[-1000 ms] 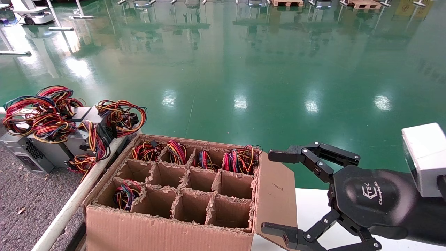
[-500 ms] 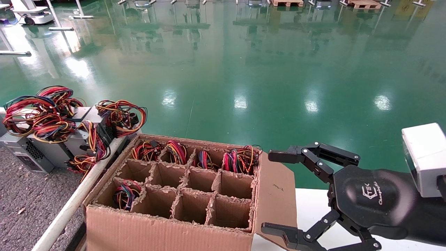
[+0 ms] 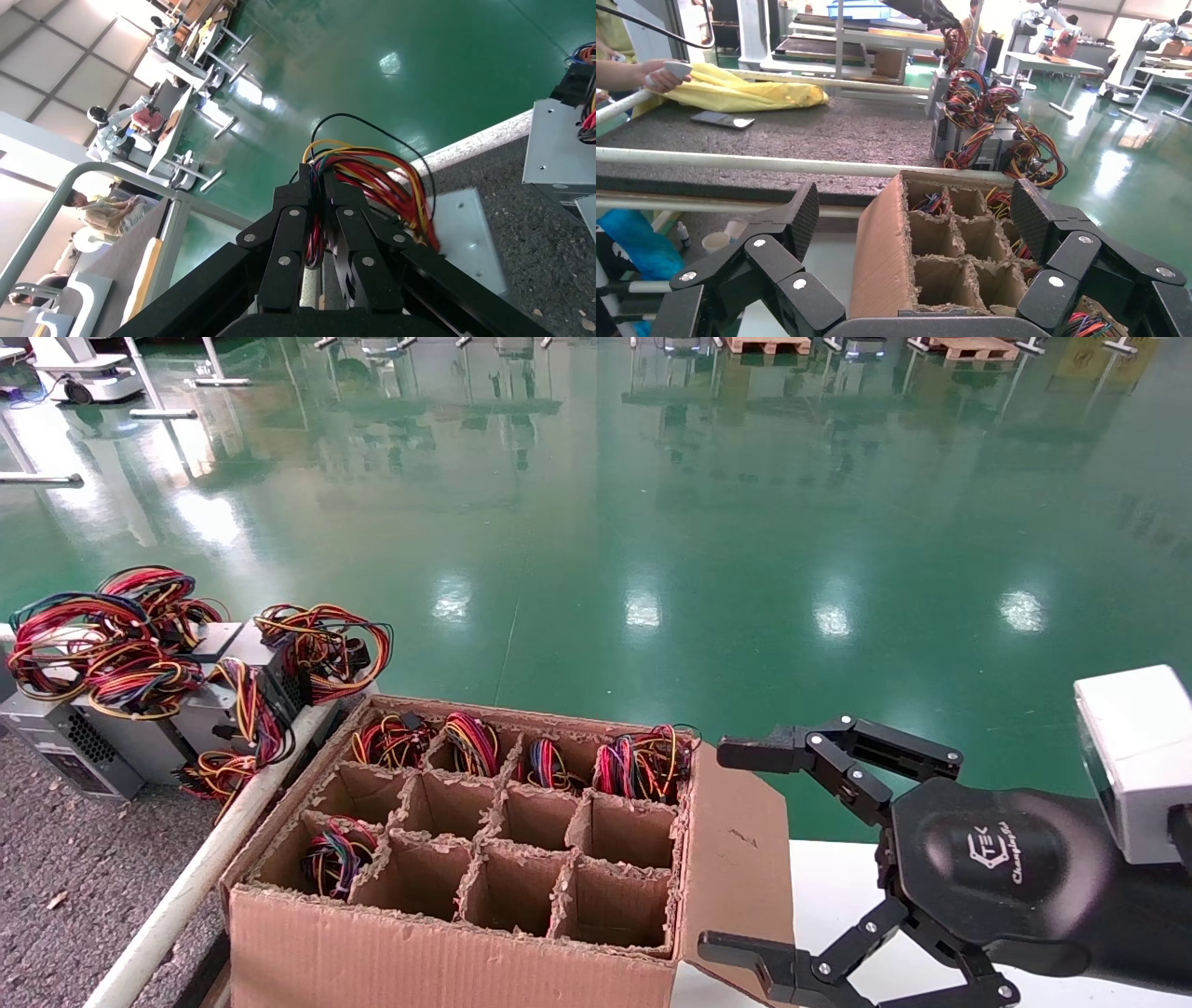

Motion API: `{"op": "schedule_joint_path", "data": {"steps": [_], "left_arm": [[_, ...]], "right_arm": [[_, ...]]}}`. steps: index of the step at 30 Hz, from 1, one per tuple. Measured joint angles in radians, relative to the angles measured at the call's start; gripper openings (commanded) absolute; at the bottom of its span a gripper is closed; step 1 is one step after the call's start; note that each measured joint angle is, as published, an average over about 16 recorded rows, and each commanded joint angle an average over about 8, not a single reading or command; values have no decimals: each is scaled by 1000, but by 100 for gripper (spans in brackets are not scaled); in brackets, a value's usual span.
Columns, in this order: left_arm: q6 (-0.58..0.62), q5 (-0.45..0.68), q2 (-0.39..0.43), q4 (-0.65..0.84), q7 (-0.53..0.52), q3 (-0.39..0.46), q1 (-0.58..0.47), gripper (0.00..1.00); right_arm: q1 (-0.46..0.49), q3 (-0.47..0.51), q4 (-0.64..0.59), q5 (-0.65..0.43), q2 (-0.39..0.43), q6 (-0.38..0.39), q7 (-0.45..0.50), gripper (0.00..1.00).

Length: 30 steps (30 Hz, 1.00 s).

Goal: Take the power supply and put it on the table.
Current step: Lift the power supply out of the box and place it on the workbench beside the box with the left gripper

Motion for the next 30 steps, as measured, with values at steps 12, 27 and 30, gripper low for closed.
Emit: {"op": "schedule_joint_path", "data": {"steps": [12,27,30], "left_arm": [[15,12,4,-11,-9,8,-4,0],[14,11,3,-10,-9,8,-4,0],[14,11,2,-10,-9,8,-4,0]], "right_arm": [[0,0,0,0,0,0,0,100],[0,0,0,0,0,0,0,100],[0,0,0,0,0,0,0,100]]}}
